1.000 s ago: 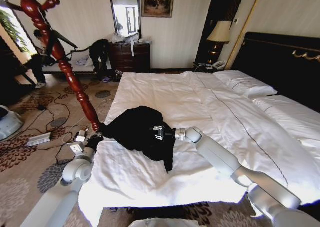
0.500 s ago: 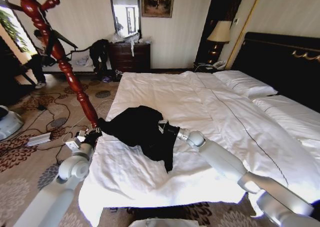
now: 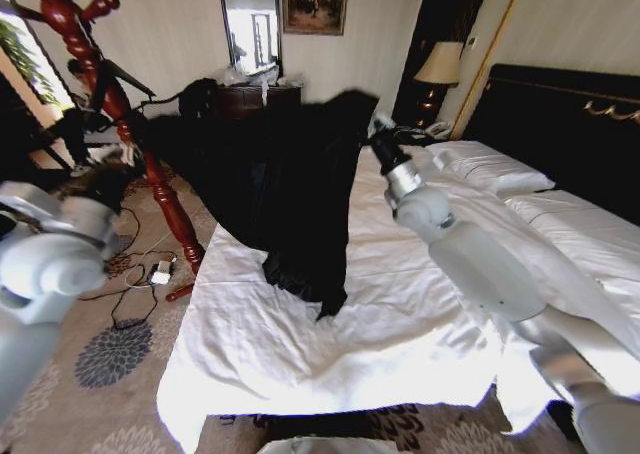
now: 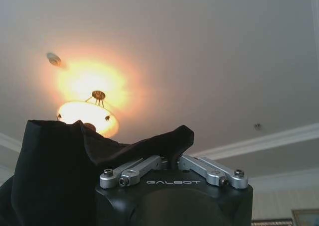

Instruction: Pick up the clothes from the bed and hang them on the clothes hanger.

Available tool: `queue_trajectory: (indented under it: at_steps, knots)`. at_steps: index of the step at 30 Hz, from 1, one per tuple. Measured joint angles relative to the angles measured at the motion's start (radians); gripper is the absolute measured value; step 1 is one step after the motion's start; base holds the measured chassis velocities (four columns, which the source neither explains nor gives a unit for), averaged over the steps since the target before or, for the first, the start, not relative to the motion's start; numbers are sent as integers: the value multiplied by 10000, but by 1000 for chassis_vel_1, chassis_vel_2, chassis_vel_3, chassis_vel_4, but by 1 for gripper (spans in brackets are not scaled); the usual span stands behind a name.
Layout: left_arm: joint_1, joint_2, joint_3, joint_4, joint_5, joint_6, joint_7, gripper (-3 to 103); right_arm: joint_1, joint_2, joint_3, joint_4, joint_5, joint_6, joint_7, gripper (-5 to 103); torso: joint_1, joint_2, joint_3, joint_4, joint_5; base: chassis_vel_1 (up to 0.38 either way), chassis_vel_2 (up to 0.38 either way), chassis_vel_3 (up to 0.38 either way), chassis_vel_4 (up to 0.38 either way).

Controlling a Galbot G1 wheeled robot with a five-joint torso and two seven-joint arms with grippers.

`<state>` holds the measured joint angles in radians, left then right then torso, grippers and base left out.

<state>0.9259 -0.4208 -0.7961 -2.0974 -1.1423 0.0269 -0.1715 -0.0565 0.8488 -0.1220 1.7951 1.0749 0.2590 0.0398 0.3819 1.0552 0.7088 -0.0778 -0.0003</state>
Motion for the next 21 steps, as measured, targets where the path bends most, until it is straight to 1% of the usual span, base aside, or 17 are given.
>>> queue_trajectory:
  at_steps: [1,2,3,5,6,8,9,10,11,12,14,15,16,17,18,20,21]
  knots:
    - [-273,255,-43,57,-233,0,14,0,265,-70,19,155,122,-133,118,0,0,1,0,-3,1,0,0,0,0]
    - [-273,255,-43,57,-233,0,14,0,265,-70,19,155,122,-133,118,0,0,1,0,-3,1,0,0,0,0]
    - [-656,575,-104,113,-602,-1,14,0,722,-216,25,411,282,-372,337,0,0,0,0,-3,5,0,0,0,0]
    - [-917,933,-260,89,-1080,68,0,0,1214,-470,16,752,450,-786,711,0,-1,0,-1,0,3,0,0,0,0]
    - [-917,933,-260,89,-1080,68,0,0,1214,-470,16,752,450,-786,711,0,-1,0,-1,0,3,0,0,0,0]
    - [-934,1080,-379,-25,-1305,168,-93,0,1310,-939,-41,1214,725,-1217,1133,0,-3,1,-2,3,3,0,0,0,0]
    - [-801,1040,-385,-125,-1251,221,-192,0,1063,-1279,-25,1526,793,-1484,1323,0,-3,2,-2,3,2,0,0,0,0]
    - [-719,992,-381,-168,-1175,242,-247,0,886,-1457,0,1663,796,-1629,1387,0,-3,1,-2,2,2,0,0,0,0]
    - [-719,992,-381,-168,-1175,242,-247,0,886,-1457,0,1663,796,-1629,1387,0,-3,1,-2,2,2,0,0,0,0]
    - [-486,857,-306,-246,-929,288,-395,0,330,-1943,141,2019,780,-2088,1572,0,-2,0,0,-1,5,0,0,0,0]
    - [-213,637,-42,-324,-456,373,-671,0,-519,-2528,472,2489,776,-2721,1785,0,-1,0,0,-5,6,0,0,0,0]
    - [-155,570,87,-335,-301,445,-791,0,-813,-2713,608,2610,790,-2915,1830,0,-2,0,0,-6,7,0,0,0,0]
    - [-155,570,87,-335,-301,445,-791,0,-813,-2713,608,2610,790,-2915,1830,0,-2,0,0,-6,7,0,0,0,0]
    - [-7,471,294,-351,-55,639,-991,0,-1350,-3006,840,2811,861,-3215,1845,0,-2,0,0,-7,6,0,0,0,0]
    - [280,381,518,-360,194,1050,-1238,0,-2098,-3383,1133,3053,1131,-3691,1732,0,-3,0,-1,-7,5,0,0,0,0]
    - [761,350,718,-332,337,1550,-1484,0,-2787,-3666,1293,3201,1730,-4370,1629,0,-3,1,-2,-6,6,0,0,0,0]
    - [1375,309,860,-256,555,1921,-1597,0,-3318,-3782,1298,3209,2375,-5071,1603,0,-3,1,-1,-6,6,0,0,0,0]
